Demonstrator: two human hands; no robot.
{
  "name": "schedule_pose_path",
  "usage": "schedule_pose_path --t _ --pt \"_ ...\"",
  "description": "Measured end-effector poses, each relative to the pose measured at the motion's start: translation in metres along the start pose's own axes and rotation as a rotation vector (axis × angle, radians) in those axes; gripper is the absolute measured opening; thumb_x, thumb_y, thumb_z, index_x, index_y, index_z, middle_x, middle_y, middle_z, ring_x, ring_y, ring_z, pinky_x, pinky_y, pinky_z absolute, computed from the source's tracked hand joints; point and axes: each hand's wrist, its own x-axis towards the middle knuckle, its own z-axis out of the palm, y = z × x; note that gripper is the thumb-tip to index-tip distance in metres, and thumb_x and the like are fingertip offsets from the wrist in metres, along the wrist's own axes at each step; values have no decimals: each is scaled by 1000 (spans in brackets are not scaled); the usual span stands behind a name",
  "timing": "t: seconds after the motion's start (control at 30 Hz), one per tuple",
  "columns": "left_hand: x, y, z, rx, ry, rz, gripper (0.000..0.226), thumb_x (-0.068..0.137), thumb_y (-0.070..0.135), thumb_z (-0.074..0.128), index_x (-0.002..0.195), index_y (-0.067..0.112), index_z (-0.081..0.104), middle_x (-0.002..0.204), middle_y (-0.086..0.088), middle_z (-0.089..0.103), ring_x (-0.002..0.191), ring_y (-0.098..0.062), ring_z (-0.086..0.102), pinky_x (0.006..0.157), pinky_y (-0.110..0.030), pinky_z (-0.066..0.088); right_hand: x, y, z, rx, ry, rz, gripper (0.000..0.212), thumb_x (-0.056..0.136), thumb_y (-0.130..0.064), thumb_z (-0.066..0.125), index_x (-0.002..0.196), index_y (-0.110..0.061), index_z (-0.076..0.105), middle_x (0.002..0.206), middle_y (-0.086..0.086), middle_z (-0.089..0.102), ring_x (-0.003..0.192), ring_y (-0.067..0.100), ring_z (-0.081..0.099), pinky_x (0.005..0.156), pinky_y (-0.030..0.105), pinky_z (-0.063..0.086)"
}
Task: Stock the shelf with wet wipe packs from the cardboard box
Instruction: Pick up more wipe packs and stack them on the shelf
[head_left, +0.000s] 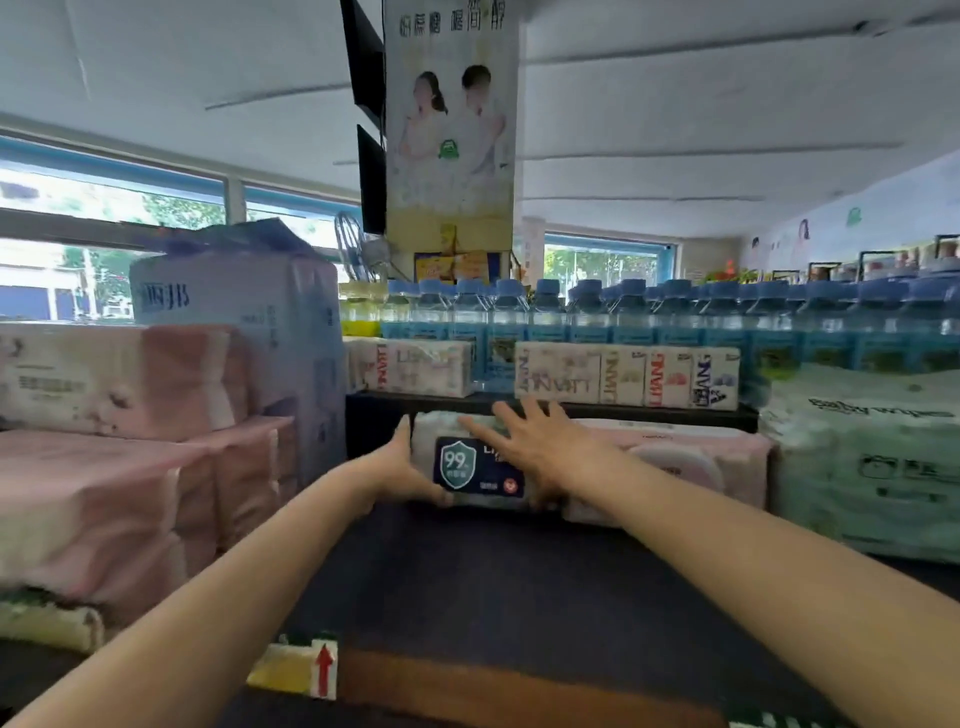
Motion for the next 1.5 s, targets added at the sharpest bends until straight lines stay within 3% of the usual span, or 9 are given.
schedule_pose_path --t 0.1,0.37,0.63,0.83,1.0,1.13,1.3,1.43,1.5 --pt "14 5 6 192 -43 -34 118 78 11 72 142 11 -28 151 -12 29 135 -24 35 110 -29 28 0 3 11 -12 -10 -17 122 71 -46 74 144 -29 -22 152 15 8 137 38 16 107 49 27" --pt "11 25 11 667 -26 -19 109 83 27 67 145 27 -23 154 -16 -21 143 -39 12 115 -47 25 -17 8 -14 134 -38 45 123 66 -52 75 146 -32 -16 154 13 9 140 33 17 112 50 16" --pt "-61 71 20 596 189 493 83 83 20 64 146 14 10 150 -18 11 128 -41 37 104 -48 40 -119 28 -79 94 -13 275 89 82 -59 55 149 -24 8 148 6 32 134 25 35 112 54 12" --pt "-173 108 72 542 208 1073 57 88 20 53 138 12 28 134 -12 35 103 -36 56 69 -40 40 -235 -15 -102 186 -160 472 49 90 -49 47 133 -25 40 126 1 56 115 22 51 104 52 24" --pt "-257 108 161 616 -169 1323 58 90 26 51 139 11 25 130 -12 40 102 -35 56 72 -42 45 -389 -69 -109 228 -416 708 25 90 -50 47 93 -25 48 83 -6 52 83 18 50 88 41 36" --pt "-354 98 245 640 -514 1540 64 92 25 49 145 13 15 137 -11 38 106 -35 56 78 -43 51 -541 -131 -112 452 -510 1033 27 90 -39 54 108 -20 59 94 -1 63 77 12 53 69 29 42" --pt "-496 61 321 740 -849 1820 64 92 26 50 144 9 17 140 -11 41 117 -32 54 88 -38 47 -710 -255 -129 576 -743 1530 39 90 -33 56 124 -15 52 107 3 64 94 20 59 83 28 45" --pt "-594 31 358 759 -1022 2007 54 92 23 49 138 7 25 139 -13 43 117 -35 54 91 -42 44 -802 -365 -159 565 -894 1770 31 89 -17 57 118 -7 58 88 -3 62 99 27 62 83 28 43" --pt "-637 22 374 771 -1107 2068 51 93 21 48 137 7 27 138 -14 44 118 -35 53 93 -43 45 -835 -413 -177 586 -976 1868 32 90 -18 55 121 -8 57 108 7 66 107 28 60 87 30 42"
